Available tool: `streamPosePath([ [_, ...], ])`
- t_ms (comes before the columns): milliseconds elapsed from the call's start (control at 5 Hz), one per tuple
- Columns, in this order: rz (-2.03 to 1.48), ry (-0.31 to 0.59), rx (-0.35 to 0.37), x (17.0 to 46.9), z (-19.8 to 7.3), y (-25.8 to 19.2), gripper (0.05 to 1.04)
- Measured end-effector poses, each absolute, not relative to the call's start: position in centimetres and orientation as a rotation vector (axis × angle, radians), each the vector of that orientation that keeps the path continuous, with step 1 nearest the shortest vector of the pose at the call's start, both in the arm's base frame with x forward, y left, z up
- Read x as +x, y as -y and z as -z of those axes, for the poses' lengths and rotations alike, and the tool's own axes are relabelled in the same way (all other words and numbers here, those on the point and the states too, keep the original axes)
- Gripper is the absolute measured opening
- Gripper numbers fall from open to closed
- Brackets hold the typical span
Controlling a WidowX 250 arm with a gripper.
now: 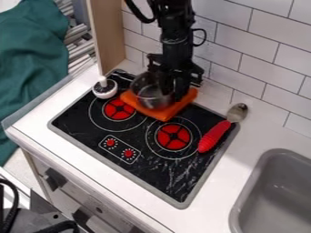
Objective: Put the silver pot on top of the orange cloth
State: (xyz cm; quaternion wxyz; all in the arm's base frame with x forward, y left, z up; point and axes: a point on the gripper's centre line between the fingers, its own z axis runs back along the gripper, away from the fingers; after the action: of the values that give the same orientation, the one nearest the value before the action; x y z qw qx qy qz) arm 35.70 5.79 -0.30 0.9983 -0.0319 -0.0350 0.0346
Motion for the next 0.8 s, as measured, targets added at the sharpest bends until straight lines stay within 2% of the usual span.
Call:
streamPosePath([
  [200, -0.083, 0.075, -0.044, 34.9, -1.2, -5.4, 0.770],
  [400, -0.096, 0.084, -0.032, 33.5, -3.5, -4.2, 1.002],
  [600, -0.117, 0.075, -0.027, 31.8, -5.9, -2.8, 1.006],
  [800, -0.162, -0.010, -0.026, 29.5, -5.6, -2.1, 1.002],
])
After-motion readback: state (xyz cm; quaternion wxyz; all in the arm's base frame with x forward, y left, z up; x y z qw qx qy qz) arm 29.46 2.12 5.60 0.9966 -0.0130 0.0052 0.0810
